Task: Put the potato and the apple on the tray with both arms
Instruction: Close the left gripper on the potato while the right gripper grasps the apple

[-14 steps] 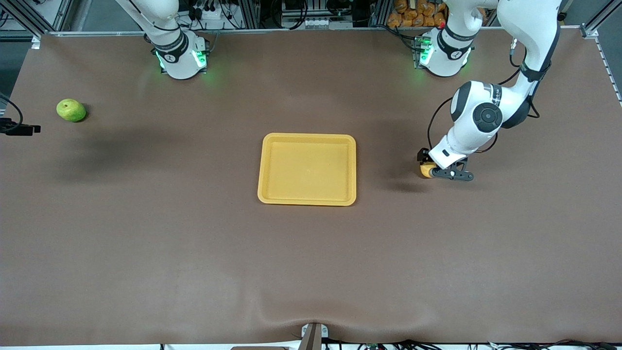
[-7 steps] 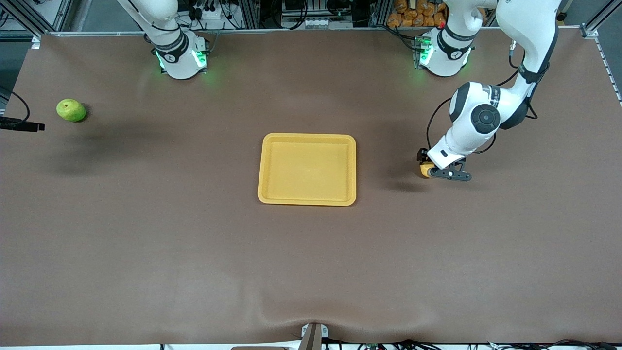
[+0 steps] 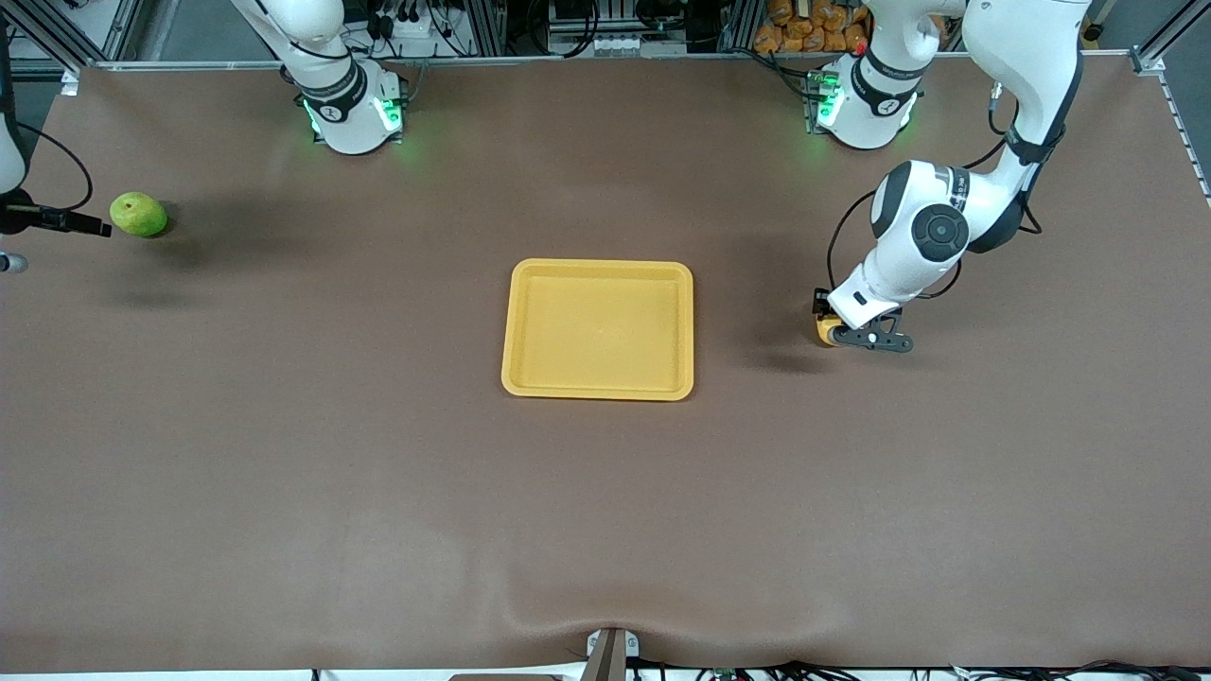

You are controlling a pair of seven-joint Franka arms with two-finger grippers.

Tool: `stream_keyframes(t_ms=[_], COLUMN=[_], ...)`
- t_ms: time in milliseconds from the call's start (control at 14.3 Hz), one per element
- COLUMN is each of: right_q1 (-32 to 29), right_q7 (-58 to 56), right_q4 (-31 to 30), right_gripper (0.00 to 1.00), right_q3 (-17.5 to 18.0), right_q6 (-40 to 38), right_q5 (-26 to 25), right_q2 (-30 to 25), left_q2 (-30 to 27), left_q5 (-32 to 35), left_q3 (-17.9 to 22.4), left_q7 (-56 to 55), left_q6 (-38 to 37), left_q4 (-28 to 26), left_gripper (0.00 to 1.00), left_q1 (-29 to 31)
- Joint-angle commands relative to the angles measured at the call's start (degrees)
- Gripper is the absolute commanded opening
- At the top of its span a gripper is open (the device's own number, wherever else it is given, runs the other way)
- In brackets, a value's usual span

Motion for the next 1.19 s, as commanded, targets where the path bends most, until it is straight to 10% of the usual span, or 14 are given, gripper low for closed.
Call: stream_keyframes(t_ms=[0,1116], right_q1=[-3.19,-12.76], right_q7=[-1.43,-7.76], right_q4=[-3.83,-13.5], right_gripper=[1.0,1.0], right_q3=[1.05,1.05], right_q6=[2.31,20.15], right_q5=[-1.17,-4.34], right_q2=[-2.38,0.07], left_q2=[-0.28,-0.82], left_q5=[1.25,1.17], left_q3=[-0.39,-6.2], left_q7=[-0.48,-10.22], left_q6=[0.59,-19.36], left_q4=[0.2,16.36], left_gripper=[0.17,0.11], left_q1=[0.01,-2.8])
